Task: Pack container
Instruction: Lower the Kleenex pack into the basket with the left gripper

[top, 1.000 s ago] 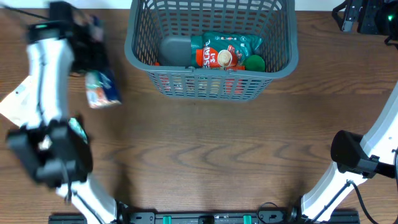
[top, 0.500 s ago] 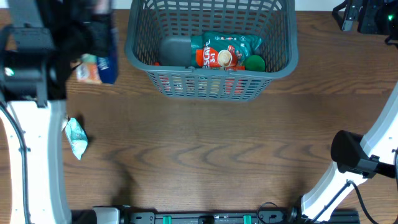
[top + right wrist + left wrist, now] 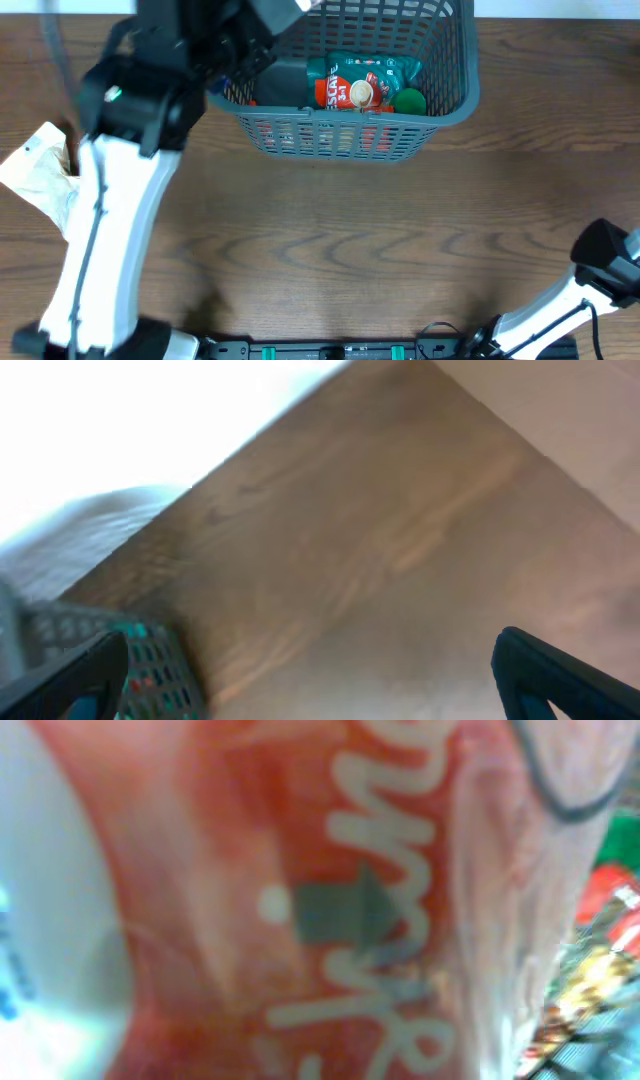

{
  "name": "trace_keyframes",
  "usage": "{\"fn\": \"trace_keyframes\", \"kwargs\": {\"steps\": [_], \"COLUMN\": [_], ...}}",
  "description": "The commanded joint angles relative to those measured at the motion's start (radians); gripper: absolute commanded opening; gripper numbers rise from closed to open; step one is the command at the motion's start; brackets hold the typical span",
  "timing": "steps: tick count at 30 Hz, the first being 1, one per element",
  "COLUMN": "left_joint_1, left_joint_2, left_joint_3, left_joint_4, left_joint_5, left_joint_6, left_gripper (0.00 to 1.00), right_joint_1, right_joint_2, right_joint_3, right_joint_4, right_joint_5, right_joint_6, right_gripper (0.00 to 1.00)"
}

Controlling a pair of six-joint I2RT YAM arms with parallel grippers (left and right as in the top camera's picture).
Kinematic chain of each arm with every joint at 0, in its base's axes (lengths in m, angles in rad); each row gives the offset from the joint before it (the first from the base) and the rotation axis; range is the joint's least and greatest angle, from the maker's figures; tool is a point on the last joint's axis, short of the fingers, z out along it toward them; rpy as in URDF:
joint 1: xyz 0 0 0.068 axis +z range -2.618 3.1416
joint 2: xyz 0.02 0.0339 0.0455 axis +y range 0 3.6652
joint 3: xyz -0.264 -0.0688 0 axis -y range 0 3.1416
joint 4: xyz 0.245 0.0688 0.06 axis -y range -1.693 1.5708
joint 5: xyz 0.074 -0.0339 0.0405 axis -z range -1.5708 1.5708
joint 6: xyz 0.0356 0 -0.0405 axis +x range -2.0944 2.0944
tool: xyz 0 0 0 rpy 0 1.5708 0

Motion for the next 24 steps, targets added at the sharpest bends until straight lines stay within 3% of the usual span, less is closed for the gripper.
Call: {"fn": "trace_keyframes", "kwargs": {"steps": [1,8,14,16,18,22,24], "left_joint_1": [-0.002,-0.002,-0.010,-0.015,-0.019,-0.024,-0.026], "left_joint_2": [0.090,0.279,0.385,0.406,0.420,0.429,0.429], "left_joint_3": [0.013,0.013,0.013,0.013,0.013,0.013,0.013], "left_joint_4": [0.055,0.172,0.105,0.059,0.013,-0.068,-0.112], "left_joint_5": [0.032,0.122,0.150,0.150,0.150,0.150,0.150], "left_joint_6": [0.157,0.213,0.209,0.209,0.209,0.208,0.208], "left_gripper": [0.06,0.05,0.06,0.17,0.17,0.38,0.38], "right_joint_1": [-0.032,-0.038,-0.037,-0.038,-0.037,-0.038,-0.038], "right_joint_2": [0.008,0.008,0.008,0.008,0.008,0.008,0.008], "right_joint_3": [-0.005,-0.005,-0.005,-0.005,-0.005,-0.005,-0.005], "right_joint_4": [-0.025,-0.046,-0.046,-0.046,-0.046,-0.045,-0.044], "right_joint_5": [-0.003,-0.003,-0.003,-0.003,-0.003,-0.003,-0.003], "right_joint_6": [0.053,0.034,0.034,0.034,0.034,0.034,0.034], "right_gripper": [0.99,0.99,0.99,0.99,0.99,0.99,0.99]}}
